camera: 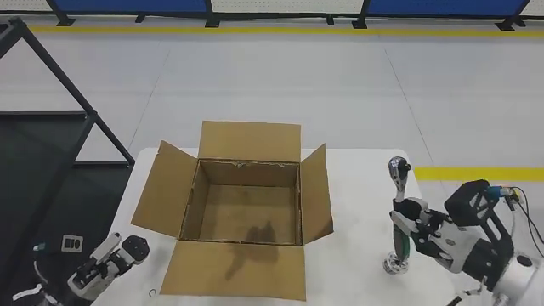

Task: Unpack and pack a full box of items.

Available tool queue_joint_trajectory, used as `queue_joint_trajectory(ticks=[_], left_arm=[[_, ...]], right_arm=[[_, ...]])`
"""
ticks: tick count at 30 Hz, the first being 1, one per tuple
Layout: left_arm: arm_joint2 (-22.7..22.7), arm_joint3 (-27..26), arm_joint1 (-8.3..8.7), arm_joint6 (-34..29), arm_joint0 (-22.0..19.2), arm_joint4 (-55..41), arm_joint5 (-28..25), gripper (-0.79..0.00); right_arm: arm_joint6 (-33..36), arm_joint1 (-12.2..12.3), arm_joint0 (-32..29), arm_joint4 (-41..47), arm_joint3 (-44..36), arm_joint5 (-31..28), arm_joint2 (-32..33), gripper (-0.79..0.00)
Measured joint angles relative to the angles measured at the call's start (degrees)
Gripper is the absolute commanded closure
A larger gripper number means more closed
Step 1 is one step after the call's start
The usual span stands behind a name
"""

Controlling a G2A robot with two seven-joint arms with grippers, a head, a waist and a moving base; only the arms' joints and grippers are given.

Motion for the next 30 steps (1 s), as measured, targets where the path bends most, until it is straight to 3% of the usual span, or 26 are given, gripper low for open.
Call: queue_joint_trajectory(ticks=[9, 21, 30], left_arm=[[2.1, 0.3, 0.19, -0.8, -1.5, 2.0, 0.8, -0.785], [2.1, 0.3, 0.19, -0.8, -1.5, 1.9, 0.8, -0.785], [2.1, 1.0, 0.02, 1.6, 0.1, 0.7, 0.6, -0.785]], right_arm=[[2.8, 1.6, -10.5, 1.1, 0.0, 4.5, 6.3, 0.0], [2.7, 1.6, -10.8, 1.0, 0.1, 4.9, 6.2, 0.0], [1.2, 2.7, -11.7, -7.9, 8.5, 8.0, -5.9, 0.0]])
